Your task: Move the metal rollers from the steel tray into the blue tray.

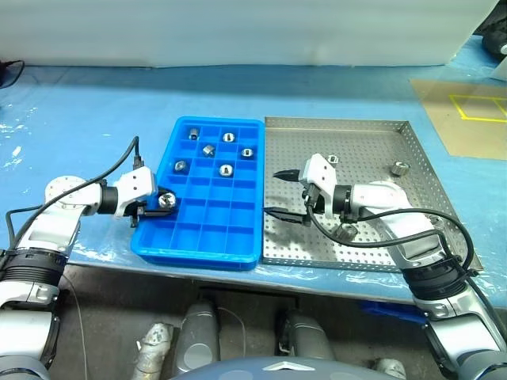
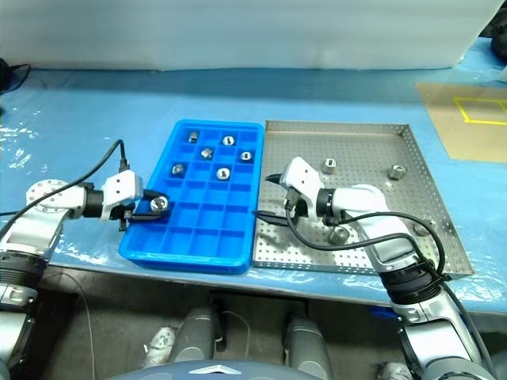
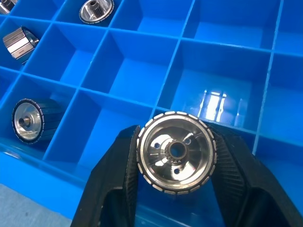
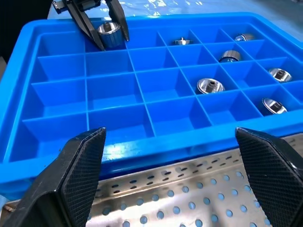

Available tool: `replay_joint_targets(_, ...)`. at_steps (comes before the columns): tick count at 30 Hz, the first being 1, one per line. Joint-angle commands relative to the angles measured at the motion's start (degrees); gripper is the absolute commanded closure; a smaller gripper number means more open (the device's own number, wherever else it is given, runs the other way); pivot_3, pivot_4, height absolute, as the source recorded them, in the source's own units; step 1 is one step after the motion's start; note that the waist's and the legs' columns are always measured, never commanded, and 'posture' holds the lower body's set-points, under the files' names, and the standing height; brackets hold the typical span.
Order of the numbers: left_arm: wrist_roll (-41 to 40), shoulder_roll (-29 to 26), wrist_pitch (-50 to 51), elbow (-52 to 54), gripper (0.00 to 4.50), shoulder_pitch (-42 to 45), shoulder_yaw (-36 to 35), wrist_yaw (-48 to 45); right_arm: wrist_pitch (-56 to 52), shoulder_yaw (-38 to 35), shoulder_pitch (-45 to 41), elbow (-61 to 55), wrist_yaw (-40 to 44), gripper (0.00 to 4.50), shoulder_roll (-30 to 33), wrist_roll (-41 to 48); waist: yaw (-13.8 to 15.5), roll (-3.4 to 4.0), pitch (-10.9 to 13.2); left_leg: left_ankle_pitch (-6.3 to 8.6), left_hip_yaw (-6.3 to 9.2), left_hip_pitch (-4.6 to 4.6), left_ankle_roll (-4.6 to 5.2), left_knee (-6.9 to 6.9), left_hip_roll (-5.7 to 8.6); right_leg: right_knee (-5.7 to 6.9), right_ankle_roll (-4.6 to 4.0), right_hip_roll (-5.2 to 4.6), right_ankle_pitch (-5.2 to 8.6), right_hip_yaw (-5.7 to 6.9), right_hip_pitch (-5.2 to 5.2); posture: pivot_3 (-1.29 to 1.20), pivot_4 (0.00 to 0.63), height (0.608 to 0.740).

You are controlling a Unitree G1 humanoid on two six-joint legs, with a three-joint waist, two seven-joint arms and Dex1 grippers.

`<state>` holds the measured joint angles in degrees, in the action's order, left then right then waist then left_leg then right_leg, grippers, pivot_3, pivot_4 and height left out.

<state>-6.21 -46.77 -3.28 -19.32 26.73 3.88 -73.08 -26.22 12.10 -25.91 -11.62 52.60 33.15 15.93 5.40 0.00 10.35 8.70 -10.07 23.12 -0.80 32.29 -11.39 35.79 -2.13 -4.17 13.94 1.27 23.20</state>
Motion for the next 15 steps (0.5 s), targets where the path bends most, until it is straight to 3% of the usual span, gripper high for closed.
replay_joint_targets(1, -1.47, 0.83, 0.55, 1.26, 2.79, 2.87, -0.35, -0.35, 0.49, -1.68, 0.03, -2.56, -0.76, 0.00, -0.06, 0.35, 0.01, 0.00, 0.00, 0.00, -0.01, 0.01, 0.00, 0.00, 0.00, 0.00, 0.00, 0.00, 0.00, 0.00, 0.00, -0.03, 0.150, 0.740)
replay_joint_targets(5, -1.63, 1.21, 0.69, 0.70, 2.79, 4.19, 1.09, -3.30, 0.02, -2.37, 1.35, -4.05, -2.09, 0.00, 0.41, 0.28, 0.13, -0.01, 0.00, 0.00, -0.02, 0.07, 0.00, 0.04, 0.03, -0.03, 0.00, -0.02, 0.00, 0.00, 0.00, -0.06, 0.150, 0.740)
replay_joint_targets(13, -0.04, -0.17, -2.18, -4.85, 0.04, 4.44, 1.48, -4.94, -1.09, -3.36, 4.23, -6.64, -3.83, 0.00, 1.14, 0.45, -0.50, -0.01, -0.01, 0.00, -0.03, 0.02, 0.00, 0.03, 0.00, -0.02, 0.00, 0.01, 0.00, -0.02, 0.00, -0.08, 0.150, 0.740)
replay_joint_targets(15, -0.22, -0.74, -2.40, -5.16, 0.02, 4.36, 1.18, -5.13, -1.13, -3.37, 4.16, -6.49, -3.99, 0.00, 1.10, 0.38, -0.91, -0.02, -0.01, 0.00, -0.03, 0.01, 0.00, 0.03, 0.00, 0.00, 0.00, 0.01, 0.00, -0.02, 0.00, -0.08, 0.150, 0.740)
